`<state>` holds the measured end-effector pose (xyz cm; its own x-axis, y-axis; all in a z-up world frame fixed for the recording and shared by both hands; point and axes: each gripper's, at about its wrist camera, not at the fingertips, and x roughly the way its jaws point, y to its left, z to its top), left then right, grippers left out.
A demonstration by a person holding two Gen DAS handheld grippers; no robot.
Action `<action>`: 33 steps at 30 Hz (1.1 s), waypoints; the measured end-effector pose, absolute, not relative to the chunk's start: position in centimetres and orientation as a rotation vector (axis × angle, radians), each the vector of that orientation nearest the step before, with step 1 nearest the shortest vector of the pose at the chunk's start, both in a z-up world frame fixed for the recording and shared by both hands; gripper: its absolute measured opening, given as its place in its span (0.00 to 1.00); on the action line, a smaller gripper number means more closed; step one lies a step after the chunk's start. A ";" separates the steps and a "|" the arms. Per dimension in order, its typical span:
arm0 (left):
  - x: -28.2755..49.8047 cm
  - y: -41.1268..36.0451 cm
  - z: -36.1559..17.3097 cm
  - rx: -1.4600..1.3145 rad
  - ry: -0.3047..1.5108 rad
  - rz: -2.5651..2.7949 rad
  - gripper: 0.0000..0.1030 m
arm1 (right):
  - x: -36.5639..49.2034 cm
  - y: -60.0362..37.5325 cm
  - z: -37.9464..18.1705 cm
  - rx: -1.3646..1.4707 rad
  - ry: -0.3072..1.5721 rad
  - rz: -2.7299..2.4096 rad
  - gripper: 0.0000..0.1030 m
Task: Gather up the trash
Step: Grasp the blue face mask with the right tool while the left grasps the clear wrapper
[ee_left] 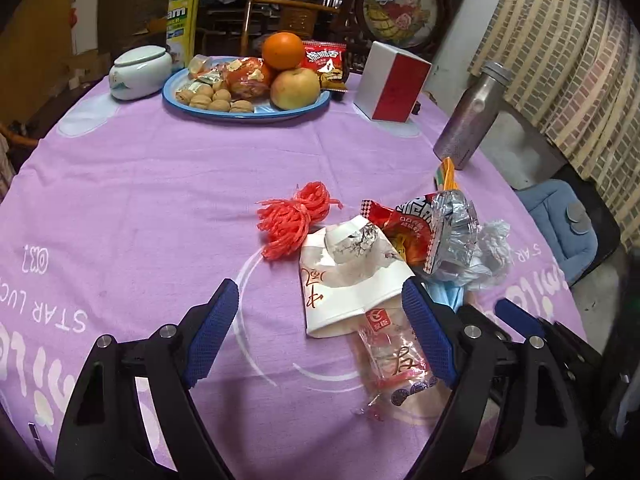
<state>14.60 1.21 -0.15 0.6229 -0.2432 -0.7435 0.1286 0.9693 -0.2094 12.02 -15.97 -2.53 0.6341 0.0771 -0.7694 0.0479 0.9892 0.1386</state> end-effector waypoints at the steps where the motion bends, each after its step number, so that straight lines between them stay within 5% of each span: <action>1: 14.5 1.1 -0.2 -0.135 0.873 -0.213 0.79 | 12.5 -15.9 -2.8 0.155 0.898 0.020 0.51; 6: 14.6 1.3 -0.2 -0.154 0.888 -0.235 0.79 | 14.6 -15.1 -4.8 0.186 0.993 0.033 0.45; 11: 14.4 1.8 0.1 -0.182 0.879 -0.237 0.79 | 14.7 -15.1 -5.3 0.201 1.035 0.036 0.18; 33: 12.0 -4.8 -3.4 -0.014 0.949 -0.326 0.78 | -0.4 -22.9 -1.8 0.291 0.892 0.041 0.18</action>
<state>11.96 -4.76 -3.38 0.5378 -0.2801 -0.7952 0.2680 0.9511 -0.1537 -0.37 -22.93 -1.85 0.6297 0.1561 -0.7610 0.0849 0.9599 0.2672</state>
